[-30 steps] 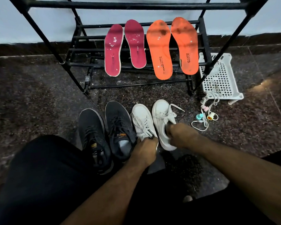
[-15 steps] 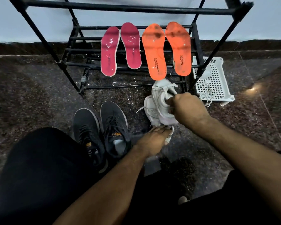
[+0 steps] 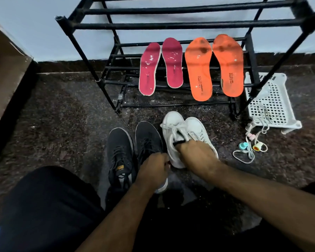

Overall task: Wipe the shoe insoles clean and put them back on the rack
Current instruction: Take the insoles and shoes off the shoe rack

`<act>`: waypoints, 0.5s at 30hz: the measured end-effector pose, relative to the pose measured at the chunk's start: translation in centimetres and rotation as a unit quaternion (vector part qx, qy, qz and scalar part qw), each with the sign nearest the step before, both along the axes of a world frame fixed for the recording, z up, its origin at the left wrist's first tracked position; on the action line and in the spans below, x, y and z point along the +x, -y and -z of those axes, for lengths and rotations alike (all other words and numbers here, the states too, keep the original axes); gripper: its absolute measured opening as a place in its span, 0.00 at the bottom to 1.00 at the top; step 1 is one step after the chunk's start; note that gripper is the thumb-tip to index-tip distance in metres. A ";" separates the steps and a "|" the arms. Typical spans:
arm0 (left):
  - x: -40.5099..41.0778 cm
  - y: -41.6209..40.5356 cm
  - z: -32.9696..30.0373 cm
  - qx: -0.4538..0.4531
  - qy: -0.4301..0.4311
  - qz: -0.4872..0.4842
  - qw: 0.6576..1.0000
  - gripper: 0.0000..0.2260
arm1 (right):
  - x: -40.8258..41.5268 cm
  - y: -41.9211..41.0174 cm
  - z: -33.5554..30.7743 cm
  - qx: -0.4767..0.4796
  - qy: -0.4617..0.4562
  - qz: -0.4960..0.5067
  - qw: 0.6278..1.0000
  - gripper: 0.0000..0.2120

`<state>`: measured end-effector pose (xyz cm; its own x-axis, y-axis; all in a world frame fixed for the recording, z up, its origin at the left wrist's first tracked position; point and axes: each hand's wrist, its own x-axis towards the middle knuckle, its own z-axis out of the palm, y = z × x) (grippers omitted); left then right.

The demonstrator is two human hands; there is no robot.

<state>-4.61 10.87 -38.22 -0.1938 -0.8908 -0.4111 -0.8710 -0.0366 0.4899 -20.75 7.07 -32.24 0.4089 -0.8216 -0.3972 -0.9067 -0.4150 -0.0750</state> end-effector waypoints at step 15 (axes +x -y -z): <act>1.1 -5.3 0.1 0.011 0.184 -0.113 0.976 0.39 | 2.9 -1.7 3.8 -0.005 -0.029 -0.112 0.993 0.17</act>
<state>-3.52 16.14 -38.35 0.1703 -0.8836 -0.4361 -0.9565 -0.2547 0.1425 -17.87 8.80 -36.03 0.5581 -0.7168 -0.4181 -0.7944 -0.6070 -0.0197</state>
